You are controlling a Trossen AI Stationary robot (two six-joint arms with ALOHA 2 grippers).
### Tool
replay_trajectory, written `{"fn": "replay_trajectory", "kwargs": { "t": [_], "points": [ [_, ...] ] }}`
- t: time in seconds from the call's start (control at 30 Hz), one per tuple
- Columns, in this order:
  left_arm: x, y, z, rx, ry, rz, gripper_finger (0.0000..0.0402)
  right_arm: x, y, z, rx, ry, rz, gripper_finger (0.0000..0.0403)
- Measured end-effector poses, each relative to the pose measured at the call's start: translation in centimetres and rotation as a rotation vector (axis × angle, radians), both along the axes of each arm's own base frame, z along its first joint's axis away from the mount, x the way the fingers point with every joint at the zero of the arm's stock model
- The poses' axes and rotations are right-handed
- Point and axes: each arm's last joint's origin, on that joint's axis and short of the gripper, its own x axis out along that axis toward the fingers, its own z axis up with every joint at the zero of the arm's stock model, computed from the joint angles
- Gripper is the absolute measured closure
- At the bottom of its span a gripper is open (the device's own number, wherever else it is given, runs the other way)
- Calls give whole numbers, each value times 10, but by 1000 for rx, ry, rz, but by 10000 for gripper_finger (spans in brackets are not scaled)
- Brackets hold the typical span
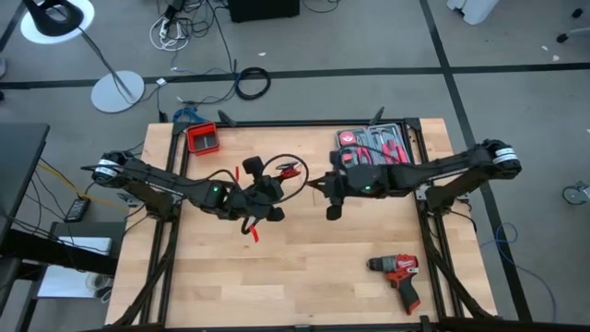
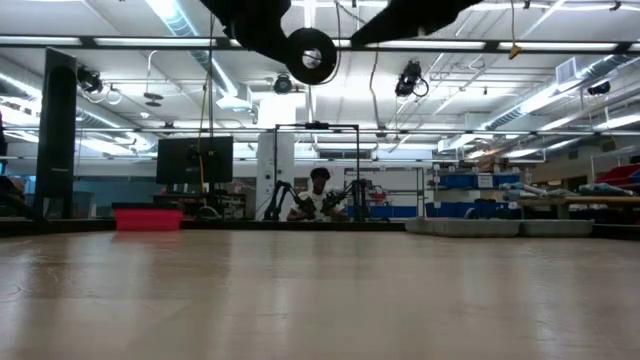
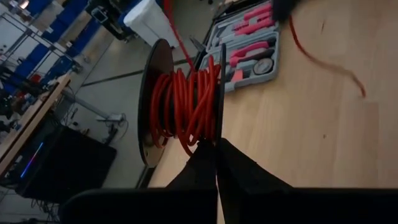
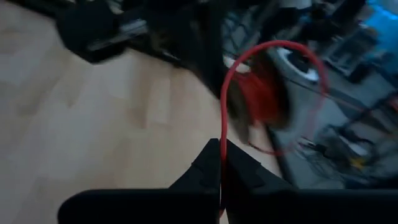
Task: Coil cords
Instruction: Uncoil the red wire from the black spool
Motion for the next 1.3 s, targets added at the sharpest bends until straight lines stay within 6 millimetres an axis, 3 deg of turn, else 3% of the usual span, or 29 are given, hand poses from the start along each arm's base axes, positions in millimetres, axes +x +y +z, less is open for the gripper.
{"fn": "replay_trajectory", "kwargs": {
  "t": [0.2,0.37,0.63,0.8,0.93,1.17,1.3],
  "points": [
    [0,-3,0,-4,-10,-10,401,-25,-6,0,-11,125,-151,403],
    [3,-4,5,16,-35,-29,401,-31,-6,-17,100,280,-125,396],
    [9,-6,15,54,-110,-63,401,-16,3,-44,323,425,38,328],
    [9,-6,15,67,-95,-71,401,-33,-4,-47,288,535,-101,297],
    [9,-7,14,45,-87,-115,401,-39,-13,-34,187,445,-217,292],
    [11,-10,13,-5,-78,-206,401,-22,-12,5,64,88,-39,300],
    [10,-10,12,-10,-67,-213,401,-16,-10,13,-3,2,14,303]
  ]
}}
